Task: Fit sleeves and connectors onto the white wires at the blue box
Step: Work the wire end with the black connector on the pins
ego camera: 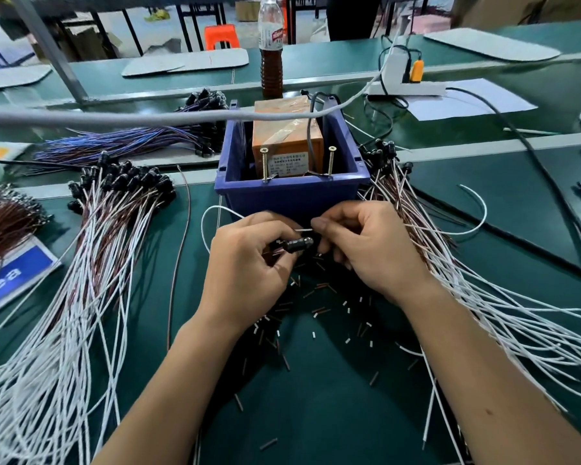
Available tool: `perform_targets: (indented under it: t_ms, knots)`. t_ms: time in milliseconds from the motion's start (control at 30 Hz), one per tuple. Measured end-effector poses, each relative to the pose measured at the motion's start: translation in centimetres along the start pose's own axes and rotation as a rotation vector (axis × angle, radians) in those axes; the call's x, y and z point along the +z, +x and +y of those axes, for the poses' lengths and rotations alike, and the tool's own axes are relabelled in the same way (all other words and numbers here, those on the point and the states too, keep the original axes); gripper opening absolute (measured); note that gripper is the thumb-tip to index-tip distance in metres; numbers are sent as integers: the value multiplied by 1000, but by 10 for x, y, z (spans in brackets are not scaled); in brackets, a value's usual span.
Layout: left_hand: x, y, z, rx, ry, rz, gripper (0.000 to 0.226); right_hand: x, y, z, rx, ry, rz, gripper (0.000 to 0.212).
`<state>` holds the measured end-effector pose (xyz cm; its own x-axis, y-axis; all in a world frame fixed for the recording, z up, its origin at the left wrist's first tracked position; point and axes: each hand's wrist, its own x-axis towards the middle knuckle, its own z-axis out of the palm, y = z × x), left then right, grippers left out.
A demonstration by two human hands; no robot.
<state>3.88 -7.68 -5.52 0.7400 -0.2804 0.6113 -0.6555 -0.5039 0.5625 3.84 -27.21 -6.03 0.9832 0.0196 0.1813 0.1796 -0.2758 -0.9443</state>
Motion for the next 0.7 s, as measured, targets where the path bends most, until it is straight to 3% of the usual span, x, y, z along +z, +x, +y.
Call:
perform_targets:
  t_ms: [167,500,700]
  knots:
    - [4,0,-2,-32,-78,-10,21,4,-2,-4,-15,-24,-5,16]
    - [4,2,3,-109,-291,29,6,11,-10,-13,-40,75,26,17]
    - [-5,2,0,-179,-415,93,6,4,-10,-13,-217,-179,243,20]
